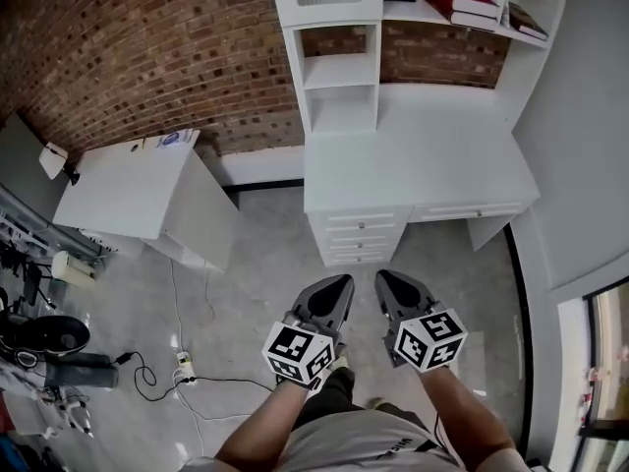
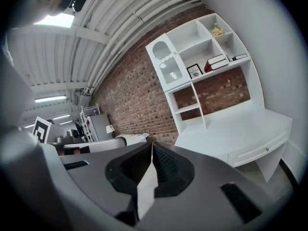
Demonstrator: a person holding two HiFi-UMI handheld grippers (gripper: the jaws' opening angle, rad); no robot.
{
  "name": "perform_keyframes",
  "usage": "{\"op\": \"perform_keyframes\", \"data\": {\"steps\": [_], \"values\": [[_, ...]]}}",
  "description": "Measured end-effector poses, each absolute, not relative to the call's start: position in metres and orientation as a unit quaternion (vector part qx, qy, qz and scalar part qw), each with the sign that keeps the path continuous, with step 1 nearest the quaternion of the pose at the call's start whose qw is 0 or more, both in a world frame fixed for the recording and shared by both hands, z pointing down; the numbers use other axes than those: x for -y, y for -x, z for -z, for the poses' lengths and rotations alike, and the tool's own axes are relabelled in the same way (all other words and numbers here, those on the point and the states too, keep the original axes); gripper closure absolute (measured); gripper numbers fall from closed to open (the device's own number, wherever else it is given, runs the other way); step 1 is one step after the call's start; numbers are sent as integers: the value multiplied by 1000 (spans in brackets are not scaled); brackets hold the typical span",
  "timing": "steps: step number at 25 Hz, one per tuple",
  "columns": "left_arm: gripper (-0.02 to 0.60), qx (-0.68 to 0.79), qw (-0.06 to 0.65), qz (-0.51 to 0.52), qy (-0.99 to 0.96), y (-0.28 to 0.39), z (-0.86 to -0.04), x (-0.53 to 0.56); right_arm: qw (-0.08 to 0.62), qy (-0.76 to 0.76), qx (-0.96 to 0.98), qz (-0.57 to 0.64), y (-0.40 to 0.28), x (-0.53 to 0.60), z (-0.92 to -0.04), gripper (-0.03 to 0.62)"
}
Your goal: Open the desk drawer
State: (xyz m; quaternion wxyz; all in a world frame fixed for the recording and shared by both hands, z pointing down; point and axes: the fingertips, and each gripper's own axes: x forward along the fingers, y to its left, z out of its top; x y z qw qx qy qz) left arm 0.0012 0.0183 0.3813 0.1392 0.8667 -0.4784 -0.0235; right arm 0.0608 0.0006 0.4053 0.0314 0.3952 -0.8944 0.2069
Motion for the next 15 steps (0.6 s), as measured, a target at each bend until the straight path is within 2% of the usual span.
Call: {"op": "perform_keyframes", "data": {"steps": [15], "values": [[569,423,137,18,-896,31,-436,106,95,-447,847,-273,-27,128,-506,573]]}}
